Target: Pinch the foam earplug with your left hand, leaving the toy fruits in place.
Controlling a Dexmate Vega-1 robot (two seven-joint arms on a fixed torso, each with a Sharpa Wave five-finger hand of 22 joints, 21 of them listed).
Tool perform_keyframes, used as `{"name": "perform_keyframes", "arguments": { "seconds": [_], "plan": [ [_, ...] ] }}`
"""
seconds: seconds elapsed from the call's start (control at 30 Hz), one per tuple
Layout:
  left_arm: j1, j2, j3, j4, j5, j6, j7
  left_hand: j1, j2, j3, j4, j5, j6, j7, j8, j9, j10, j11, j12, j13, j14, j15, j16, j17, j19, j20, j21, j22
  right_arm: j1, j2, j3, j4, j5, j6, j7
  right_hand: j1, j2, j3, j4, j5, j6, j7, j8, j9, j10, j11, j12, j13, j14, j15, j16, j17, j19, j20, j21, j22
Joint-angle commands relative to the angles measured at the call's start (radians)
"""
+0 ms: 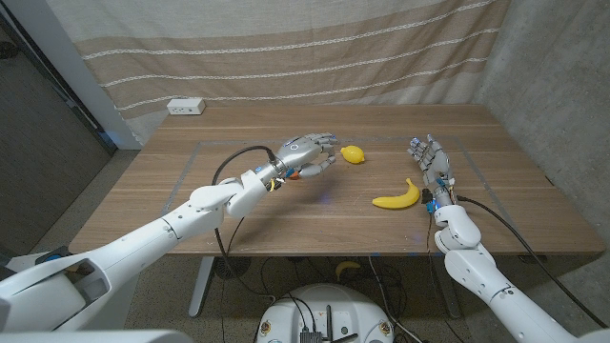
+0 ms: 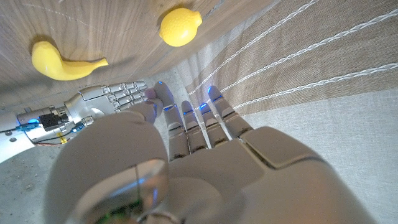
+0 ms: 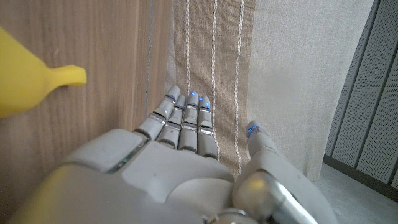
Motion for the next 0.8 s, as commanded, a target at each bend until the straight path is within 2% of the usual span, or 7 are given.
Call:
{"name": "perform_keyframes", "arguments": {
  "seconds": [0.03,0.37,0.8],
  "plan": [
    [0.029,-0.018,-0.052,-0.003,-0.249,-0.069,-0.064,0.011,0.007,0.008,-0.002,0.005,-0.002,0.001,0.011,0.005,0.009,-0.003,0.004,0.004,0.006,-0.05,0.007,0.002,0.003,0.006,0.007,0.003,0.019,0.005,-0.009,0.009,-0.009,-0.002,-0.002,0.005,0.001,-0.001,-0.003,-0.001,0.006,-0.001,-0.002,0.006,0.006,0.001,0.001,0.001,0.006,0.002,-0.004,0.003,0.01,0.003,-0.006,0.005],
    [0.057,-0.032,-0.095,-0.008,-0.35,-0.077,-0.098,0.01,0.007,0.015,-0.002,0.006,-0.009,0.003,0.022,0.009,0.014,-0.003,0.005,0.006,0.008,-0.049,0.006,0.002,0.002,0.008,0.011,0.001,0.032,0.007,-0.014,0.015,-0.019,-0.005,-0.007,0.004,0.002,0.0,-0.005,-0.001,0.006,0.0,-0.002,0.006,0.005,0.001,0.0,0.002,0.005,0.002,-0.005,0.003,0.012,0.003,-0.01,0.005],
    [0.092,-0.038,-0.15,-0.031,-0.517,-0.067,-0.191,0.006,0.006,0.022,0.0,0.007,-0.016,0.003,0.03,0.003,0.013,0.001,0.004,0.01,0.009,-0.048,0.006,0.002,-0.001,0.013,0.016,-0.001,0.038,0.007,-0.018,0.01,-0.038,-0.009,-0.027,0.004,0.002,0.001,-0.006,0.0,0.006,-0.002,-0.003,0.006,0.006,0.001,0.0,0.002,0.006,0.001,-0.006,0.002,0.013,0.003,-0.014,0.005]
  ]
}}
